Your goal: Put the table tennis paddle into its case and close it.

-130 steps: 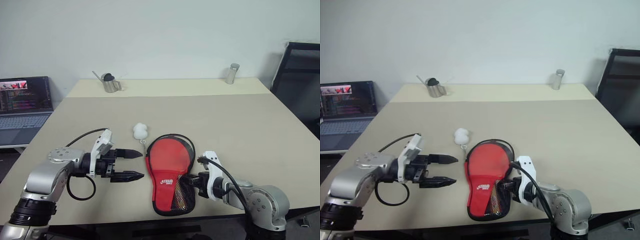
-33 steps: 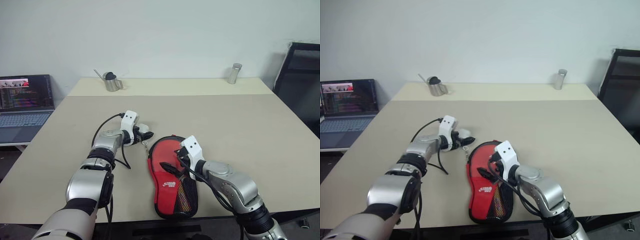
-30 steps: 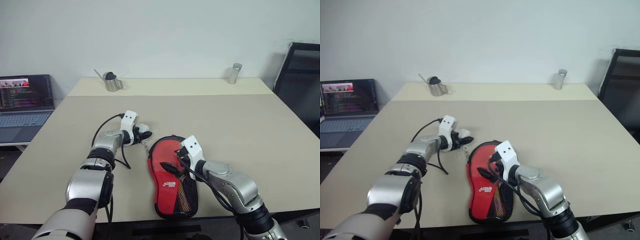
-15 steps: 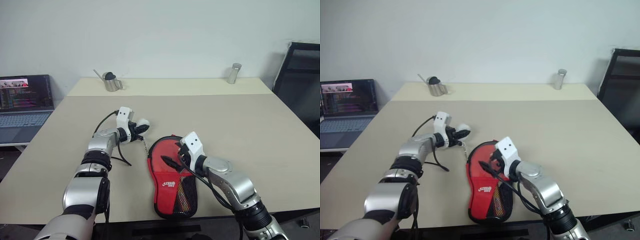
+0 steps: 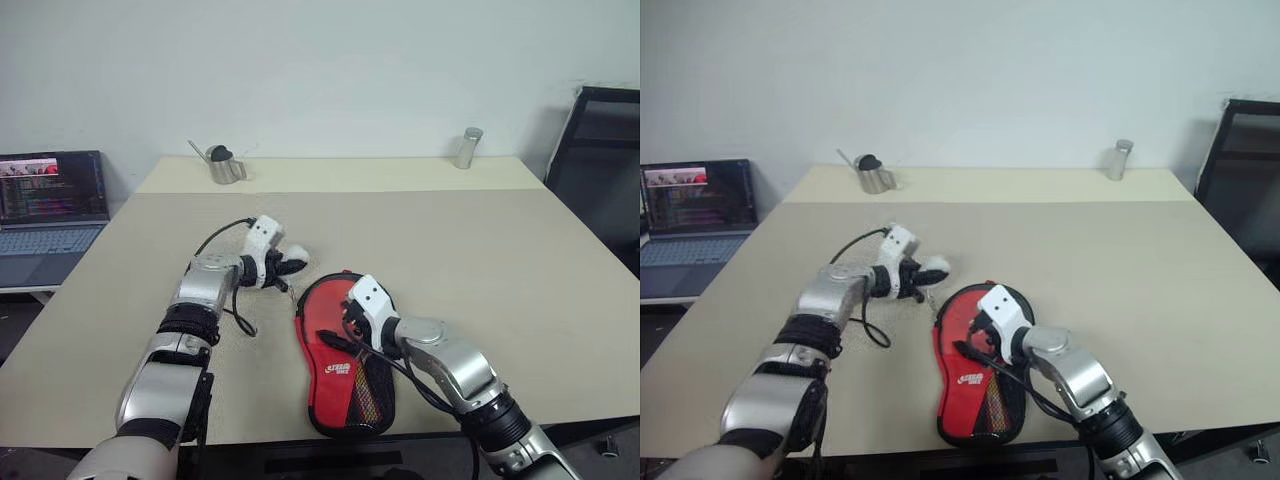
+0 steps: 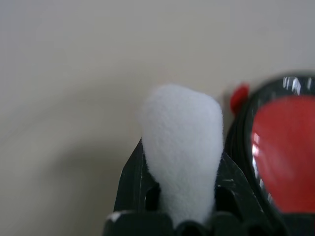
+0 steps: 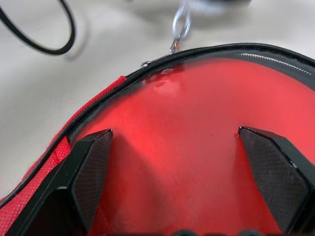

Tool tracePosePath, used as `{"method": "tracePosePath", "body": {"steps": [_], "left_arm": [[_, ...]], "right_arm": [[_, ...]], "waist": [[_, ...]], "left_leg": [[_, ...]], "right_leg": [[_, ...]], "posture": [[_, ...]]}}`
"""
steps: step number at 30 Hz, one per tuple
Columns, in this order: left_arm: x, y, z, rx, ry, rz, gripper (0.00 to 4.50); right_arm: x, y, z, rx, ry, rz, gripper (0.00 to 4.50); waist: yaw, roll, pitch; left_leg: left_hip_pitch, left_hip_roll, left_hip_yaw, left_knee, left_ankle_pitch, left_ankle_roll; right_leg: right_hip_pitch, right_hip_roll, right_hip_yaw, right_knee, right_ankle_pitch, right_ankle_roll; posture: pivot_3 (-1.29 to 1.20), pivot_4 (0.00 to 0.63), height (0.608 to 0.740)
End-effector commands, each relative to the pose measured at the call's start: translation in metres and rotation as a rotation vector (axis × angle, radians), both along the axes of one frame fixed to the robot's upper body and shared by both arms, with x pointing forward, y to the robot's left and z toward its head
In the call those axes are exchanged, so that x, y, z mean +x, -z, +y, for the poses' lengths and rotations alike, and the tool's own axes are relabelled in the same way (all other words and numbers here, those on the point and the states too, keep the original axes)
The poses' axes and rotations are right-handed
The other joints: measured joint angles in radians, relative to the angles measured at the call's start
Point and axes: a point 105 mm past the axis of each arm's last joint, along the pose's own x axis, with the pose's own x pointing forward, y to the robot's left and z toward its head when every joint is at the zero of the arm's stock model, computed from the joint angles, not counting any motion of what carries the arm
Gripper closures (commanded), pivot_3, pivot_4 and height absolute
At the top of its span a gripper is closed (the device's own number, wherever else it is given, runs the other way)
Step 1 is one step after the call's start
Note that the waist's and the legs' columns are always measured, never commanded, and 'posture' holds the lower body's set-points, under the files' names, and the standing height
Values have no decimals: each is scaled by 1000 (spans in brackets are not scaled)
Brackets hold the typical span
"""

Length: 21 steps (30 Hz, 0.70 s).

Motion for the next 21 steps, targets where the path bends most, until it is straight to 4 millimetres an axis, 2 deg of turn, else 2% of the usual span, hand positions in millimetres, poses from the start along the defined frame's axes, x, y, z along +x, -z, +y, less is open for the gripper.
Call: {"method": "tracePosePath", "body": {"steps": [1, 3, 6, 9, 21], "left_arm": [[16, -21, -6, 150, 21, -171, 4034], [22, -26, -9, 180, 6, -216, 4034], [30, -41, -25, 195, 16, -290, 4034], [30, -48, -38, 199, 52, -313, 4034], [28, -43, -69, 332, 167, -346, 4034]], "right_arm": [[-1, 15, 1, -40, 17, 43, 0], [-1, 15, 1, -41, 27, 35, 0], [0, 16, -2, -40, 59, 31, 0], [-2, 20, -4, -45, 67, 46, 0], [-14, 29, 0, -60, 55, 77, 0]], "waist": [[1, -1, -1], [2, -2, -1], [3, -3, -2], [3, -3, -2], [1, -4, -3]], "left_leg": [[0, 0, 0, 0, 0, 0], [0, 0, 0, 0, 0, 0], [0, 0, 0, 0, 0, 0], [0, 0, 0, 0, 0, 0], [0, -1, 0, 0, 0, 0]], "right_leg": [[0, 0, 0, 0, 0, 0], [0, 0, 0, 0, -1, 2], [0, 0, 0, 0, -3, 4], [0, 0, 0, 0, -3, 5], [0, 0, 0, 0, -3, 5]], "posture": [[0, 150, 740], [0, 150, 740], [0, 150, 740], [0, 150, 740], [0, 150, 740]]}}
